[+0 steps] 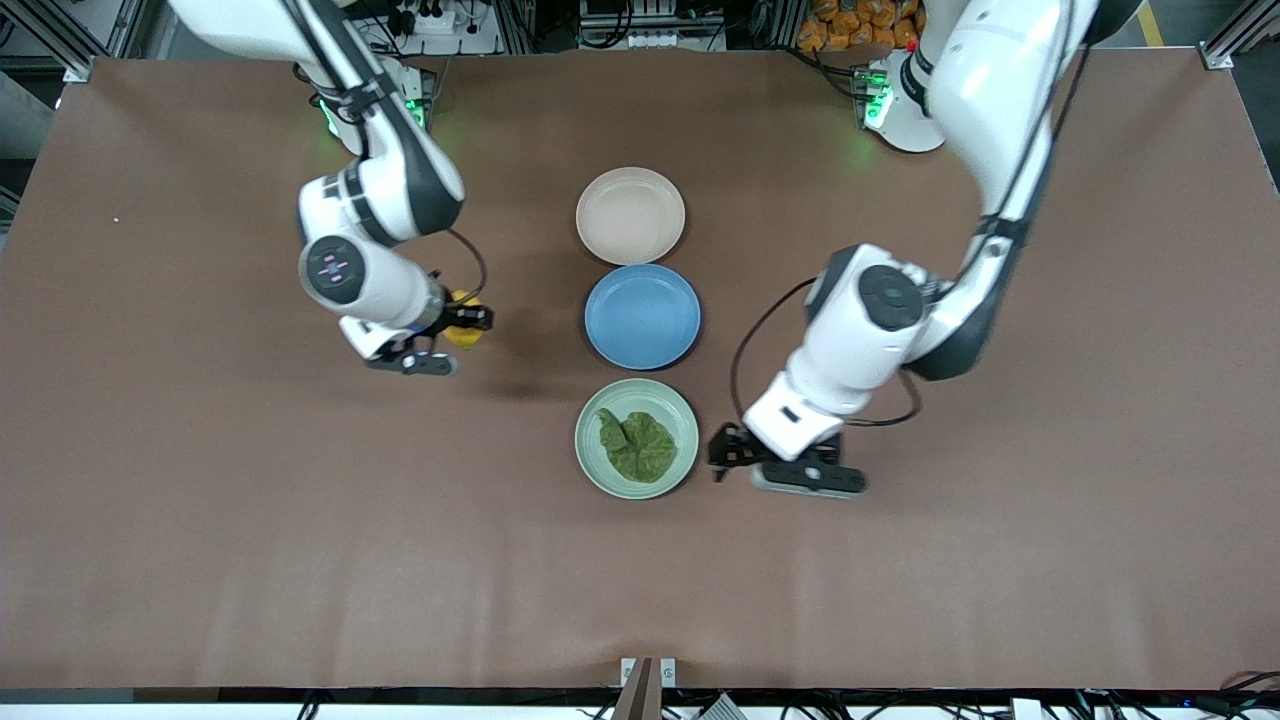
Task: Place lemon and lettuce in plates
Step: 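Carry the lemon onto the cream plate with the right gripper while left retracts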
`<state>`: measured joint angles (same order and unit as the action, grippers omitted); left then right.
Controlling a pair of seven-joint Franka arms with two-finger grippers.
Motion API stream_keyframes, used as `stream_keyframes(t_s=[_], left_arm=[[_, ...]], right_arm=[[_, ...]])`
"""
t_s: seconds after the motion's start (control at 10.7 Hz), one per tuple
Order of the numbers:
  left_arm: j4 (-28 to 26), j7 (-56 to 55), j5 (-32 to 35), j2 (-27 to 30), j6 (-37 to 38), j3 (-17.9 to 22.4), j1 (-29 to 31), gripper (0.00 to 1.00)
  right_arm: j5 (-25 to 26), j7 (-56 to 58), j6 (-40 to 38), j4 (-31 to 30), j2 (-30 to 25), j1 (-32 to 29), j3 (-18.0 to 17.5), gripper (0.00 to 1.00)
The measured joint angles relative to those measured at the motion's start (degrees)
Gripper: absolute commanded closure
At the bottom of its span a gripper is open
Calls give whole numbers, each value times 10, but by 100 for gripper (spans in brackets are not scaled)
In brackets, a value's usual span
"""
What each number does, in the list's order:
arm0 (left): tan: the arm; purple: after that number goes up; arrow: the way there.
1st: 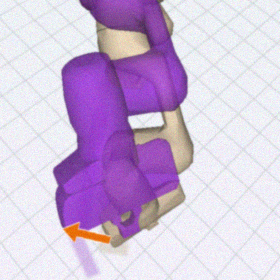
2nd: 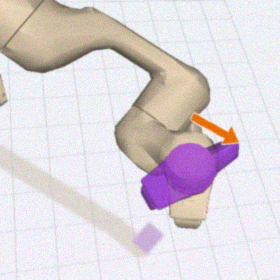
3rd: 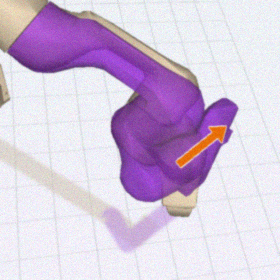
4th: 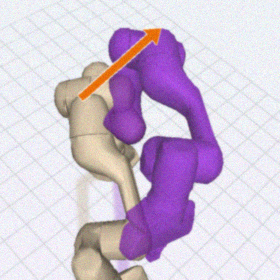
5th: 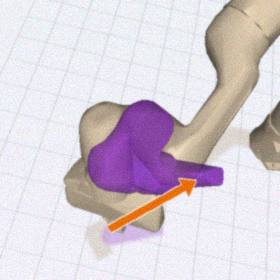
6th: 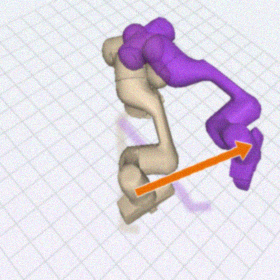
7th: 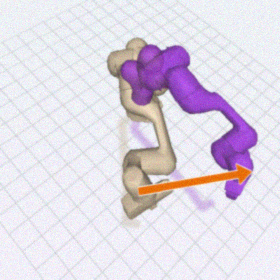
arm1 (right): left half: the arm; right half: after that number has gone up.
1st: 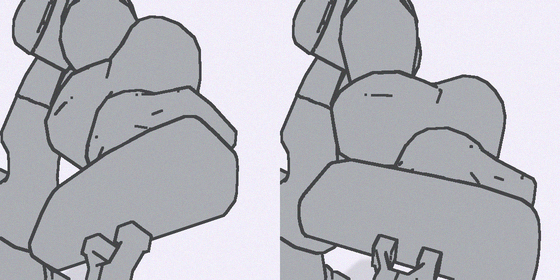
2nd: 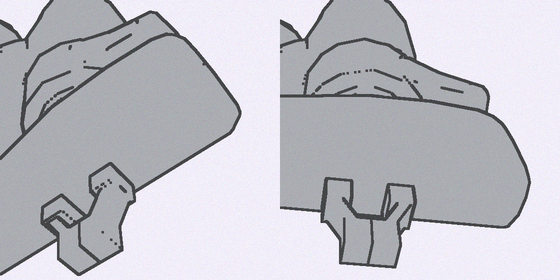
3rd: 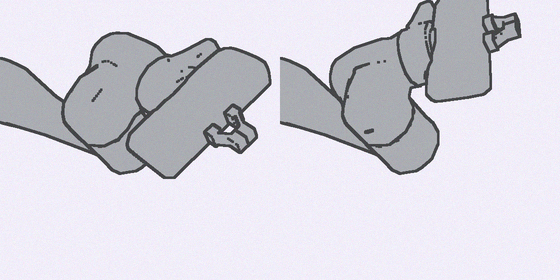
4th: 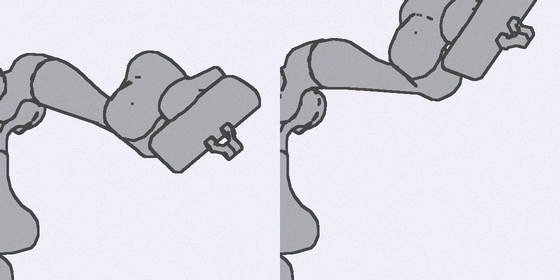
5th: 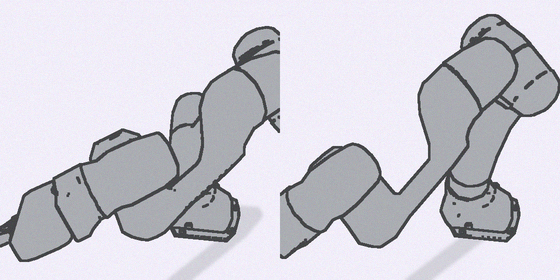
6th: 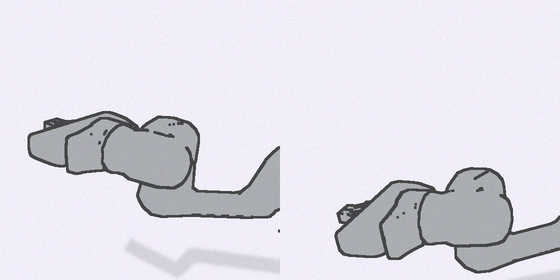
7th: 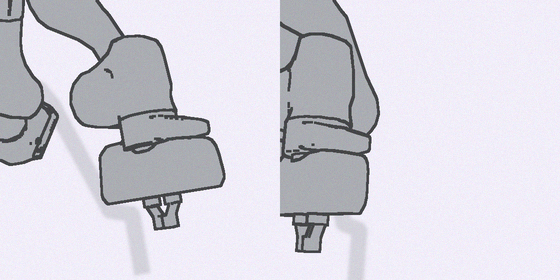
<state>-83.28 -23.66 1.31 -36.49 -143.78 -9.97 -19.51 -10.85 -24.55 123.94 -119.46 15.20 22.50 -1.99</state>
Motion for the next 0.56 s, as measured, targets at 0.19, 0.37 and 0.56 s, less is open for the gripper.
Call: stream_keyframes(t_s=[0.19,0.37,0.56], left_arm=[[0,23,0,41,65,2,36,0],[0,102,1,77,127,2,87,0],[0,138,1,105,186,2,119,0]], right_arm=[[-1,-50,18,-4,0,49,-1,100],[-2,-89,20,-6,0,86,-1,100],[-3,-127,20,-20,0,114,-1,100]])
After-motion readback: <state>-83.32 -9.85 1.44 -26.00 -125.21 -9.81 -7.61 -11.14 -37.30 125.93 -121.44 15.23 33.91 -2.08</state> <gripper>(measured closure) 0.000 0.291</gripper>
